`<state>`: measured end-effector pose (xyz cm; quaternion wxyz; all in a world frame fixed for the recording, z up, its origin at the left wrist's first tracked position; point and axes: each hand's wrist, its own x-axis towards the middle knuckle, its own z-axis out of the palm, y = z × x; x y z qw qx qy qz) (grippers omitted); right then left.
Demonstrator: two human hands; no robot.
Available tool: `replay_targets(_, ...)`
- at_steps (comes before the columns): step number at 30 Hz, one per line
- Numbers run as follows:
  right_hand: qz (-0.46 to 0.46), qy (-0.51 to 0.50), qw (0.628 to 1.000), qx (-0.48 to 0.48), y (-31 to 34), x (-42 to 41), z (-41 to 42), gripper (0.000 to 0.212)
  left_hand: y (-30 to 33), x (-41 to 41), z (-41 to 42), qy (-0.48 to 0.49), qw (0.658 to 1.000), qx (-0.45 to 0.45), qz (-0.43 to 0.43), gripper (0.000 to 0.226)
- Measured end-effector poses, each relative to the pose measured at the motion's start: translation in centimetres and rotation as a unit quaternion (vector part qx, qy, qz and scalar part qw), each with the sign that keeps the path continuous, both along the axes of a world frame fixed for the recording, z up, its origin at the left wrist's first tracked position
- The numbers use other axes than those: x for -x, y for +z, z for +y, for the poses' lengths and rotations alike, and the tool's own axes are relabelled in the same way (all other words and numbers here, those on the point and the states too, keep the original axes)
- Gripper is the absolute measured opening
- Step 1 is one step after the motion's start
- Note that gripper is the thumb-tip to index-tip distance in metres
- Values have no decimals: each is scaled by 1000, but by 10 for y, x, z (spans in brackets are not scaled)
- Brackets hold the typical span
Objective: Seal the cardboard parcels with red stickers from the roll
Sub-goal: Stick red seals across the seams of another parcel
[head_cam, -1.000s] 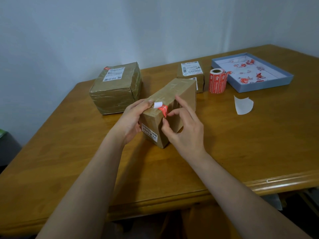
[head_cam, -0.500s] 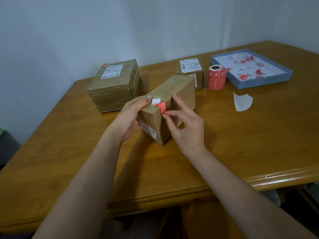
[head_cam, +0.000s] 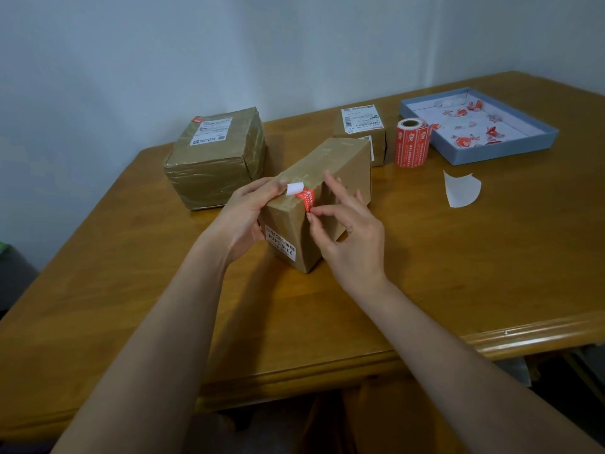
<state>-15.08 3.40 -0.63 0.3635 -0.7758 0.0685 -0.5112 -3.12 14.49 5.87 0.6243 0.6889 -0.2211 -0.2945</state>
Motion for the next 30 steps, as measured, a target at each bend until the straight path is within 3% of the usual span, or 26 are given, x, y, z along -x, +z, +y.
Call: replay_targets(30, 17, -18, 999, 20, 1, 1, -1, 4, 1, 1, -2, 6, 1000, -3, 6, 32)
